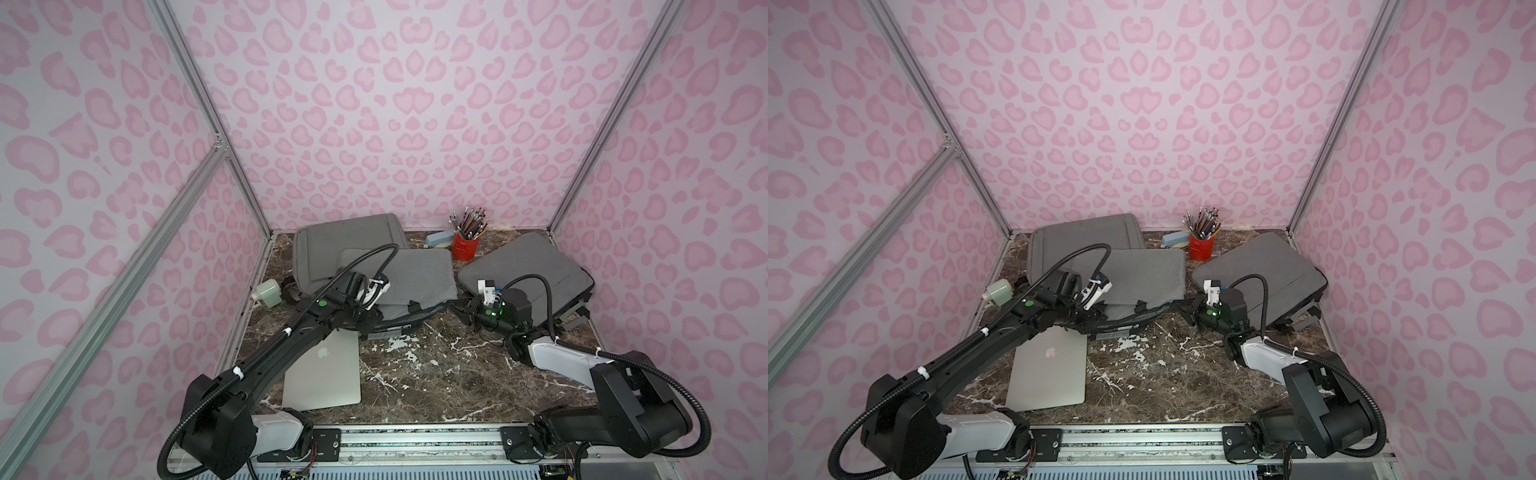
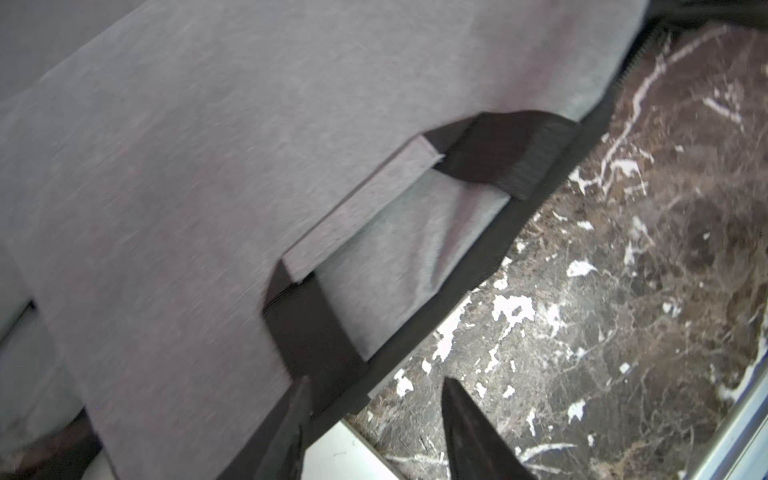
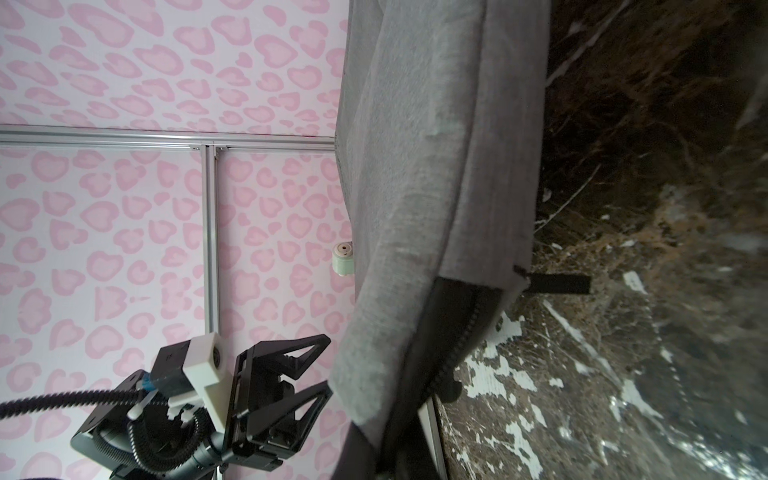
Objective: Open the zippered laptop bag and take out the laptop
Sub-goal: Unzip the zipper on the zippered laptop bag.
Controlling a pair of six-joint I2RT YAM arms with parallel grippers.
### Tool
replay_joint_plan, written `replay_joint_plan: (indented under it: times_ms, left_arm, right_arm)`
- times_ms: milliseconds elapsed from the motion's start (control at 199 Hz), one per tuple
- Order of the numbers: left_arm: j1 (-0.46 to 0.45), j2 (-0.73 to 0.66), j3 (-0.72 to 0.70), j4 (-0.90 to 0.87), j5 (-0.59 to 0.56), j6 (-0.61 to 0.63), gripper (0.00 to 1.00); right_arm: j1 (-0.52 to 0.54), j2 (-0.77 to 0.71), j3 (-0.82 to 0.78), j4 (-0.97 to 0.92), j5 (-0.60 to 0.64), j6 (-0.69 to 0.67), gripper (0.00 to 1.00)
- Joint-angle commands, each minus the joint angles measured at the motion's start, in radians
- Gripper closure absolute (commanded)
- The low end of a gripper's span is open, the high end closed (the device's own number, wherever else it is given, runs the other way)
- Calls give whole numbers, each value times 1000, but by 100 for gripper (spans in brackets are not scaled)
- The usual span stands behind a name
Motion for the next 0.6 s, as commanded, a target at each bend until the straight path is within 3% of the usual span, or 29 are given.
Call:
replay_joint_plan:
  times_ms: [0, 171, 422, 553, 598]
  left_arm:
    - [-48, 55, 27, 53, -36, 154, 45]
    - [-127, 167, 71, 62, -96, 220, 45]
    - [-148, 248, 86, 97, -150, 244, 48]
    - [-144, 274, 112, 102, -231, 241, 64]
    - [-145, 279, 119, 105, -252, 233, 77]
  right_arm:
    - [-1, 3, 12, 29, 9, -37, 100]
    - [-1, 7, 13, 32, 9, -38, 100]
    - [-5, 6, -3, 50, 4, -31, 100]
    - [-7, 4, -4, 49, -1, -35, 100]
    - [-7, 3, -6, 49, -2, -37, 100]
